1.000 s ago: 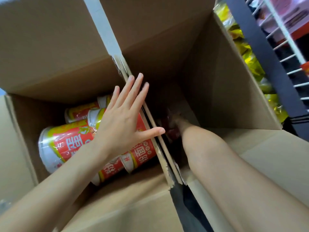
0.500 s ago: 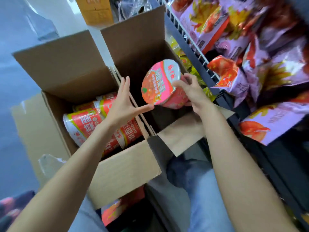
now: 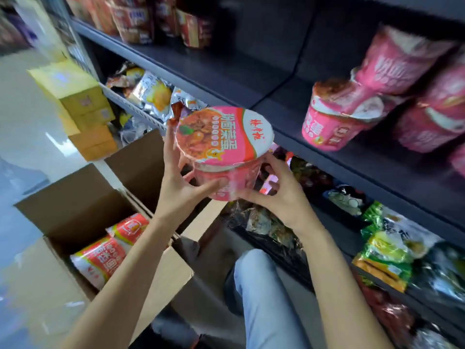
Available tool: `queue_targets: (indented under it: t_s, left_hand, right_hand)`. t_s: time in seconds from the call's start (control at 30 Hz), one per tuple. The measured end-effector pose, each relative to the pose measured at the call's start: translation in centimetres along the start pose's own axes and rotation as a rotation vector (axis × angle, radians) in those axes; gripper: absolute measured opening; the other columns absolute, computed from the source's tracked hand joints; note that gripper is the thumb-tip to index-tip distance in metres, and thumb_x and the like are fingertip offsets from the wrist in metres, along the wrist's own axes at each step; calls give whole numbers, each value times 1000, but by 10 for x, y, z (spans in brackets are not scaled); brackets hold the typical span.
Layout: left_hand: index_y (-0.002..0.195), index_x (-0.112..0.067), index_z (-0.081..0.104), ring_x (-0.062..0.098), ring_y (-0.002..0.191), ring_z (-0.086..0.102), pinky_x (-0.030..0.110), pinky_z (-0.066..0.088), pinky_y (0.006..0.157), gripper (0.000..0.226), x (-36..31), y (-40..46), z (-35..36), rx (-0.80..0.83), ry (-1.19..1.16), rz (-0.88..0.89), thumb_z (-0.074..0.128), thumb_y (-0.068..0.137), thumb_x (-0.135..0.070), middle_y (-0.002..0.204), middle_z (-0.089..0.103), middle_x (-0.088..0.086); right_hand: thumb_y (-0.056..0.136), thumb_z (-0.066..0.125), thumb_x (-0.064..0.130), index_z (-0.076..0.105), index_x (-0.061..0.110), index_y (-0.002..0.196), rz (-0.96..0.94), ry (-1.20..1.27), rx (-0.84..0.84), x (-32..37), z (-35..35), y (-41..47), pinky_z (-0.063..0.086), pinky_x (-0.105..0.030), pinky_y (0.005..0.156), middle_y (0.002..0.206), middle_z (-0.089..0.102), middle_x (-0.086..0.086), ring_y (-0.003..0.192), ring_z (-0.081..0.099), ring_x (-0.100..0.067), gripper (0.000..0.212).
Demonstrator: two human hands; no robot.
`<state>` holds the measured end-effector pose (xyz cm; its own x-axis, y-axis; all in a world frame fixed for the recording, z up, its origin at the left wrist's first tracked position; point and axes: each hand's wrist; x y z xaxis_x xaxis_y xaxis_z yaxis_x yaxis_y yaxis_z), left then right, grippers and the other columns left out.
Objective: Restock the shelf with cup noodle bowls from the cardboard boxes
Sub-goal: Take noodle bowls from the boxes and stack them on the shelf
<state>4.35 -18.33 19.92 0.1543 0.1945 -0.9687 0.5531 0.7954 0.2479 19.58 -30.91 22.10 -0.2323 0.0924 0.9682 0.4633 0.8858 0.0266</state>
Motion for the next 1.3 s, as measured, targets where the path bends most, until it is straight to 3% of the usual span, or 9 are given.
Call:
queue_targets:
  t_s: [0.13, 0.33, 0.47, 0.6, 0.73, 0.8, 0.9, 1.1, 1.3]
  left_hand:
    - [150, -15, 15, 6, 128, 48, 23, 46, 98, 128, -42, 23, 58, 126, 2, 117, 87, 52, -54, 141, 44, -1]
    - [150, -10, 17, -7, 123, 47, 11, 41, 95, 109, -62, 71, 139, 292, 45, 228, 87, 66, -12, 139, 45, -5]
    - [147, -15, 27, -4, 119, 52, 15, 46, 93, 104, -58, 101, 176, 281, 45, 183, 89, 64, -23, 135, 51, -7]
    - [146, -27, 28, -9, 123, 45, 18, 42, 101, 95, -60, 126, 198, 251, 112, 199, 85, 70, -26, 135, 47, -17]
    - [151, -42, 0, 19, 143, 28, 48, 36, 111, 107, -51, 147, 211, 274, 312, 54, 72, 74, -59, 154, 34, -5]
    - [151, -41, -5, 17, 126, 52, 45, 45, 104, 102, -46, 149, 216, 301, 292, 11, 67, 81, -55, 142, 50, -5]
    - [151, -44, -4, 7, 112, 59, 28, 45, 98, 91, -46, 150, 220, 293, 302, 2, 61, 88, -53, 134, 58, -7]
    - [151, -43, 6, 4, 95, 64, 26, 48, 88, 82, -39, 139, 216, 297, 353, 62, 60, 89, -49, 136, 57, -3]
    - [154, -32, 6, 12, 118, 56, 26, 42, 94, 83, -29, 129, 212, 322, 242, -64, 60, 91, -43, 149, 42, 7]
  right_hand:
    - [64, 74, 46, 43, 33, 136, -134, -38, -293, 28, -47, -17, 46, -16, 92, 128, 56, 11, 115, 53, 3, 79]
    - [73, 71, 42, 43, 32, 129, -216, -33, -500, 44, -123, -11, 44, -21, 96, 123, 56, 20, 113, 54, 5, 63]
    - [83, 69, 34, 45, 19, 137, -207, -86, -565, 42, -160, 7, 43, -4, 82, 116, 58, 17, 99, 55, 17, 61]
    - [87, 66, 37, 45, 19, 141, -182, -173, -639, 33, -180, 38, 39, -2, 85, 133, 53, 2, 114, 53, -4, 61]
    - [94, 57, 26, 39, 16, 142, -108, -265, -684, 23, -181, 62, 33, 1, 69, 133, 46, -3, 107, 42, -2, 52]
    - [94, 57, 26, 36, 18, 142, -86, -231, -670, 18, -176, 68, 36, -5, 74, 125, 51, 4, 104, 46, -4, 52]
    - [92, 60, 25, 34, 19, 143, -92, -203, -687, 10, -175, 70, 39, -16, 87, 124, 50, 8, 108, 48, -4, 57]
    - [92, 59, 19, 38, 19, 141, -94, -168, -727, 3, -188, 62, 36, 6, 72, 124, 49, 8, 104, 49, 3, 53]
    - [93, 55, 20, 39, 15, 141, -83, -208, -863, -3, -177, 46, 36, -24, 103, 137, 42, 1, 122, 41, -8, 51]
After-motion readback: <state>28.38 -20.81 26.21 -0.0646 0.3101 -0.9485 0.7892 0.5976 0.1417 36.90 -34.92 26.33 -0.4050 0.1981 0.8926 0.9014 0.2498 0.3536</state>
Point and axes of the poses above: each hand's wrist, its own y-axis towards the middle knuckle, its own z-axis out of the palm, x = y × z
